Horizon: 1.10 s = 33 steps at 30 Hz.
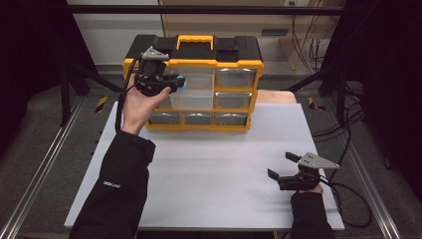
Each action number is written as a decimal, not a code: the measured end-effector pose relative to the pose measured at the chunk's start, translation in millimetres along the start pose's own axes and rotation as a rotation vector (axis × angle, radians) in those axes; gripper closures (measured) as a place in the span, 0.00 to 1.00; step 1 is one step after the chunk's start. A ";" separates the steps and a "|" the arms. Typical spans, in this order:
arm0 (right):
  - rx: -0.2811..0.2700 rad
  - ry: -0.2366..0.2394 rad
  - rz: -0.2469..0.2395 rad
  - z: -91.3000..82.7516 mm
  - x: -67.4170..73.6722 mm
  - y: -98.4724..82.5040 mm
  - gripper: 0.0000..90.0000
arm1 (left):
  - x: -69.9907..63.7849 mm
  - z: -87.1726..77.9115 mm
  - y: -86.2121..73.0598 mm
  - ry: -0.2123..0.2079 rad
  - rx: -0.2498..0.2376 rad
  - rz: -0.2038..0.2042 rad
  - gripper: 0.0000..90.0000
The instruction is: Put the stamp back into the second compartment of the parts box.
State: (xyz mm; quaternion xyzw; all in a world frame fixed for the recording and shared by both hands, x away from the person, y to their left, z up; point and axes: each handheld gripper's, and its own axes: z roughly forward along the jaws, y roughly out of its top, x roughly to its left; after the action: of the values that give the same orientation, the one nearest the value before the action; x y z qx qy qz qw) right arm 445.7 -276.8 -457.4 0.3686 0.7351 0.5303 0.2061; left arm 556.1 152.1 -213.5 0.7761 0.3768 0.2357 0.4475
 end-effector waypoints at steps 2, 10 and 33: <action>0.000 -0.002 -0.002 0.2 -0.2 -0.1 0.03 | -0.5 -1.8 -0.1 0.006 -0.011 0.003 0.71; 0.000 -0.002 -0.003 0.3 -0.2 -0.1 0.03 | -1.6 -20.8 -2.2 -0.027 -0.104 0.015 0.46; 0.006 -0.001 -0.004 0.9 0.4 -0.6 0.03 | 8.6 -68.6 -78.3 -0.152 -0.239 0.017 0.02</action>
State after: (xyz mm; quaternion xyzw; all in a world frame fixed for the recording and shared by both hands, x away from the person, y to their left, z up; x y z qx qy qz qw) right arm 445.9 -276.0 -458.2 0.3681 0.7373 0.5276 0.2063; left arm 483.7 219.1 -248.0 0.7359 0.3046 0.2232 0.5620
